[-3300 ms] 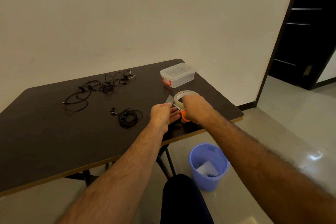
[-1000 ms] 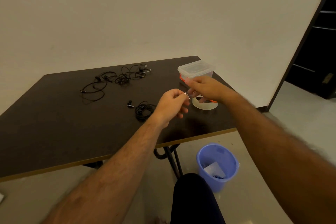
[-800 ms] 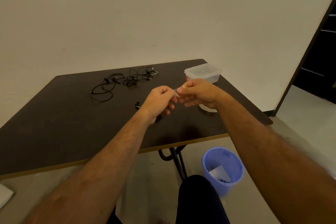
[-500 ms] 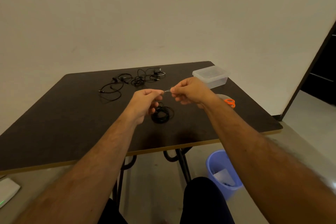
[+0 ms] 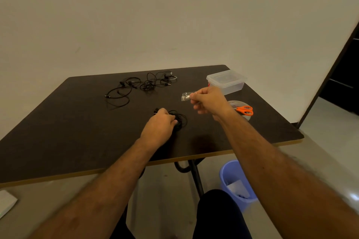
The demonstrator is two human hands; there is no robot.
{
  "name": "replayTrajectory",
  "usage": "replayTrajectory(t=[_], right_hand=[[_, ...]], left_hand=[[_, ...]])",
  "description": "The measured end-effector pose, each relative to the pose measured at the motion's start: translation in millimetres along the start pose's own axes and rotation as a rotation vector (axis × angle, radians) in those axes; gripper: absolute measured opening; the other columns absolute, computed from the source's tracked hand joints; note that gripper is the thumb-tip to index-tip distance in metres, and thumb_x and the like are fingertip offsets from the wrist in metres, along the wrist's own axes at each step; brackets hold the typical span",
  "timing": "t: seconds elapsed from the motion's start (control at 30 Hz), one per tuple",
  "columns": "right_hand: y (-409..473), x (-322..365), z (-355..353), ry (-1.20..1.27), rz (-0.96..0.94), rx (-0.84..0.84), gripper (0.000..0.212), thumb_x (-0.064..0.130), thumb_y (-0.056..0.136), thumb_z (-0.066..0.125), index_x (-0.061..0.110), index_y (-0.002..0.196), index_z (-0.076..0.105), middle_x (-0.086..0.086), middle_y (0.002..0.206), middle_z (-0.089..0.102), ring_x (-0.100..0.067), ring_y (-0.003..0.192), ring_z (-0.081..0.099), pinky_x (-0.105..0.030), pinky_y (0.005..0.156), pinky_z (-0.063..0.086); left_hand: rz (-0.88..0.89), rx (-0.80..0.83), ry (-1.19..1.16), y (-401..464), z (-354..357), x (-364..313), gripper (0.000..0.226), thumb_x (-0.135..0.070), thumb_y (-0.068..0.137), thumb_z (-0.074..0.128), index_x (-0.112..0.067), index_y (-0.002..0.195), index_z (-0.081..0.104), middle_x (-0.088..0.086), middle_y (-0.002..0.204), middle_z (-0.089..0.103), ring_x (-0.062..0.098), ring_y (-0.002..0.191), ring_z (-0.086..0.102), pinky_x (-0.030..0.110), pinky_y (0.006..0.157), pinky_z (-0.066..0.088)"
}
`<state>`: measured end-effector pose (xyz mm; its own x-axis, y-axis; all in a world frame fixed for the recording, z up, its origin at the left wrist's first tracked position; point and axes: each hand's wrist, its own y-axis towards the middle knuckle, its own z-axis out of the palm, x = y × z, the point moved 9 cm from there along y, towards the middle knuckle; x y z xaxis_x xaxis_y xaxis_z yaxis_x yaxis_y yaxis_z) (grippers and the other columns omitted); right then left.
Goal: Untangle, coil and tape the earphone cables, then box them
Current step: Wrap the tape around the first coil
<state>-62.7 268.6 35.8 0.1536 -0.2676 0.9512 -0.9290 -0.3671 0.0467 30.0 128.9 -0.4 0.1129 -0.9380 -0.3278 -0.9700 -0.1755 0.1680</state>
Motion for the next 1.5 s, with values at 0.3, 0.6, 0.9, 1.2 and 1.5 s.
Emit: replayTrajectory(t=[0.3, 0.6, 0.9, 1.2, 1.5], right_hand=[[-4, -8, 5, -0.015, 0.030, 0.021, 0.011, 0.021, 0.094, 0.065, 0.014, 0.086, 0.067, -0.006, 0.088, 0.071, -0.013, 0.073, 0.065, -0.031, 0.069, 0.057], [-7, -7, 8, -0.026, 0.003, 0.027, 0.010, 0.019, 0.094, 0.064, 0.013, 0.086, 0.067, -0.006, 0.086, 0.070, -0.013, 0.072, 0.064, -0.030, 0.068, 0.057], [-7, -7, 12, -0.060, -0.070, -0.018, 0.011, 0.022, 0.094, 0.063, 0.019, 0.084, 0.065, -0.006, 0.089, 0.071, -0.012, 0.077, 0.065, -0.025, 0.066, 0.055], [4, 4, 32, 0.033, -0.179, -0.021, 0.013, 0.023, 0.099, 0.054, 0.016, 0.100, 0.065, -0.003, 0.095, 0.072, -0.014, 0.095, 0.067, -0.029, 0.086, 0.051], [9, 1, 68, 0.005, -0.143, 0.027, 0.014, 0.027, 0.103, 0.046, 0.018, 0.108, 0.056, 0.000, 0.098, 0.062, -0.009, 0.086, 0.060, -0.019, 0.068, 0.045]], left_hand=[[0.030, 0.170, 0.142, 7, 18, -4, 0.037, -0.038, 0.097, 0.057, -0.019, 0.128, 0.063, 0.003, 0.131, 0.045, 0.020, 0.110, 0.056, 0.039, 0.098, 0.049], [0.027, 0.164, 0.194, 14, 17, -8, 0.029, -0.029, 0.099, 0.056, -0.012, 0.121, 0.063, 0.006, 0.123, 0.050, 0.024, 0.106, 0.057, 0.040, 0.092, 0.050], [0.015, 0.166, 0.235, 14, 15, -8, 0.026, -0.030, 0.105, 0.040, -0.014, 0.115, 0.058, 0.006, 0.113, 0.054, 0.022, 0.099, 0.058, 0.038, 0.083, 0.049], [-0.030, 0.107, 0.036, 17, -7, -3, 0.029, -0.030, 0.105, 0.034, -0.018, 0.086, 0.052, -0.001, 0.085, 0.054, 0.019, 0.082, 0.054, 0.037, 0.076, 0.043], [-0.102, 0.091, -0.518, 14, -18, 4, 0.030, -0.020, 0.102, 0.038, -0.008, 0.083, 0.057, 0.004, 0.077, 0.055, 0.017, 0.071, 0.049, 0.035, 0.067, 0.038]])
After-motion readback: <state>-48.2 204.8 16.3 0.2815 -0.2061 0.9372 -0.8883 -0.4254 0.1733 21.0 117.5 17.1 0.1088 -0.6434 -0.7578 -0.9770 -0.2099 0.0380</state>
